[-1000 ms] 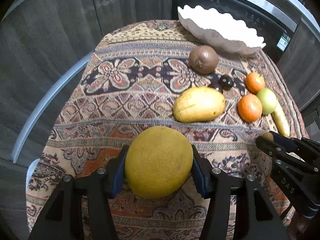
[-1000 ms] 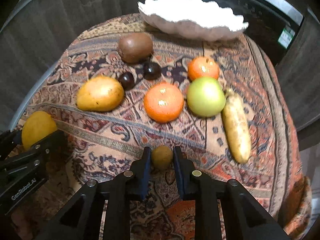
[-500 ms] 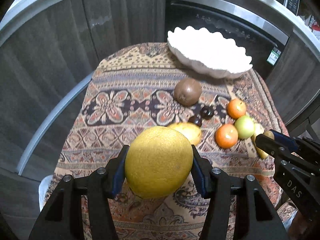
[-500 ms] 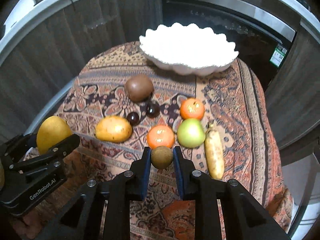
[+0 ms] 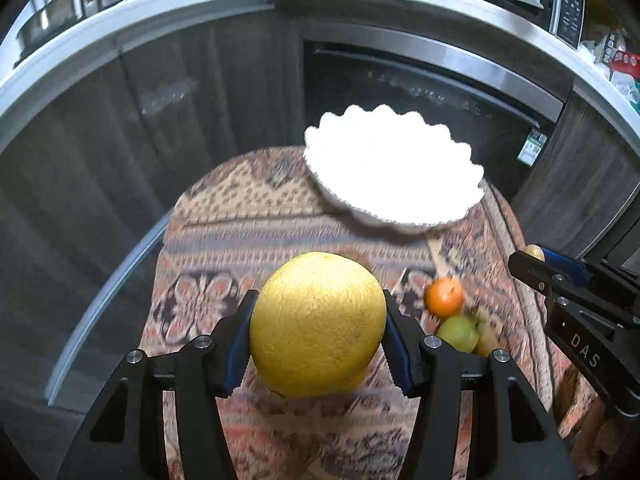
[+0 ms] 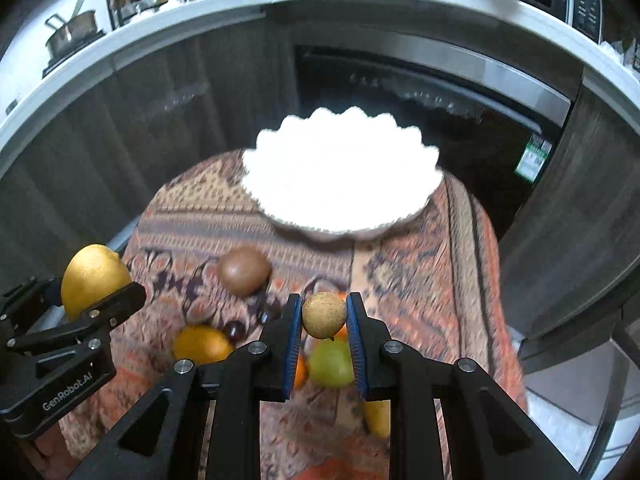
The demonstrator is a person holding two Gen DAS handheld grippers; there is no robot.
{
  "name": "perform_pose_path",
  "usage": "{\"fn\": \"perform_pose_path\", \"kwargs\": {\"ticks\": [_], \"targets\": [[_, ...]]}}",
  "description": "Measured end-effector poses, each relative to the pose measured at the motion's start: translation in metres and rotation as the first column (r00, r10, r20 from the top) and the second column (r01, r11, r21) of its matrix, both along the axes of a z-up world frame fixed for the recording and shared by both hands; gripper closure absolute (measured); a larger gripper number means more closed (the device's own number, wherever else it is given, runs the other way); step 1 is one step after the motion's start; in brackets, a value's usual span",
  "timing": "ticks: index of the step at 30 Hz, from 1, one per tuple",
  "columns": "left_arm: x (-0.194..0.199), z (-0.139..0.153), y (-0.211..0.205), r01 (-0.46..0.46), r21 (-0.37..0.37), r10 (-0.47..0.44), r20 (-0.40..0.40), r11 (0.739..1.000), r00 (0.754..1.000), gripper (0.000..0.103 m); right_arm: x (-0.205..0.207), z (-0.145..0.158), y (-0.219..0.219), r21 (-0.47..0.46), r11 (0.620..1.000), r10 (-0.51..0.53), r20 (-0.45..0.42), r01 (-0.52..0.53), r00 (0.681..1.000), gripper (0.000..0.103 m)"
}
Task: Organize fruits
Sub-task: 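Lift and carry the pomelo with the left tool while the right tool carries the brown fruit to the bowl, then open the left tool over the white bowl while the right tool releases the brown fruit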
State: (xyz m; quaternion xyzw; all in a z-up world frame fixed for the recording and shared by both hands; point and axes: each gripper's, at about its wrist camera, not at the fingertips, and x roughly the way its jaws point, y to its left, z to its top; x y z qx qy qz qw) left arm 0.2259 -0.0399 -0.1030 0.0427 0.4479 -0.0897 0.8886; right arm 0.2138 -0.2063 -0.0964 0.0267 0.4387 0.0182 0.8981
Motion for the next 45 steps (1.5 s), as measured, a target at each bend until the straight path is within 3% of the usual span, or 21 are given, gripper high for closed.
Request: {"fn": "perform_pose_path", "kwargs": {"ticks": [12, 27, 35, 45], "targets": [[0.079, 0.021, -0.038, 0.076, -0.018, -0.075, 0.027, 0.997, 0.997, 0.047, 0.066, 0.019, -0.035, 0.008, 0.999, -0.039, 0.031, 0.039, 0.999, 0.080], [0.163, -0.020, -0.070, 0.133, -0.033, -0.134, -0.038, 0.991, 0.990, 0.047, 0.138, -0.024, -0.058, 0.008, 0.997, -0.074, -0.063, 0.075, 0.995, 0.080], [0.181, -0.045, -0.081, 0.141, -0.009, -0.142, -0.095, 0.990, 0.985, 0.047, 0.153, -0.048, -0.062, 0.021, 0.996, -0.088, -0.108, 0.091, 0.990, 0.080], [0.180, -0.069, -0.085, 0.165, 0.006, -0.162, -0.175, 0.986, 0.971, 0.046, 0.163, -0.058, -0.062, 0.031, 0.996, -0.076, -0.118, 0.080, 0.990, 0.079]]}}
